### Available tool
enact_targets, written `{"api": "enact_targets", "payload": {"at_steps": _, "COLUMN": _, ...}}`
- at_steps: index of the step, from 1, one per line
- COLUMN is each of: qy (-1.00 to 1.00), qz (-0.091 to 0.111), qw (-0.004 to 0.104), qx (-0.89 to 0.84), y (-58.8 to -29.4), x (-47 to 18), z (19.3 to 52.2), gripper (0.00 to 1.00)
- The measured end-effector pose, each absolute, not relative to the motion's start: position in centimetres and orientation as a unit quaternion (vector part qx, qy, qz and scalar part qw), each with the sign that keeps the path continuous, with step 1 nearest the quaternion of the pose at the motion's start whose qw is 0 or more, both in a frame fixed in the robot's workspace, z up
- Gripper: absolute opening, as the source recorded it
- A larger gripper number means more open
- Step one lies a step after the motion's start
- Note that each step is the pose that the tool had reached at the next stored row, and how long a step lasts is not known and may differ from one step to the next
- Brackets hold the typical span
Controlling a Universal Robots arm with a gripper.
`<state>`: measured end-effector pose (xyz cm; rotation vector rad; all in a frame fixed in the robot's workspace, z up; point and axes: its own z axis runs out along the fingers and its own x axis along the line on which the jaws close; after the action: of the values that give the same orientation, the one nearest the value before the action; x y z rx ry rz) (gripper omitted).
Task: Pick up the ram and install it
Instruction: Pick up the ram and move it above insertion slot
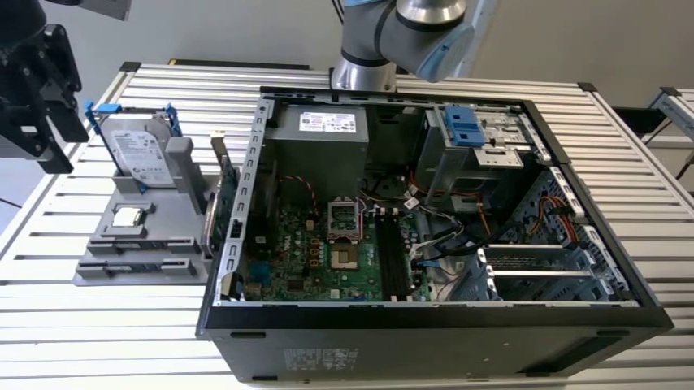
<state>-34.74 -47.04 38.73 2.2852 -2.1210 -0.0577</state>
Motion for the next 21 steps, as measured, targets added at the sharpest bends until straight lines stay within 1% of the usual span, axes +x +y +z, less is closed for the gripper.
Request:
{"api": "enact_targets", "payload": {"at_steps": 18, "qy": -0.704, "qz": -0.015, "qw": 0.007, "qx": 0.71, "y": -46.97, "x": -34.75, "z": 38.48, "gripper": 1.0}}
{"api": "enact_targets", "payload": {"at_steps": 21, "qy": -0.704, "qz": -0.012, "qw": 0.005, "qx": 0.71, "y": -46.96, "x": -34.75, "z": 38.25, "gripper": 1.0}}
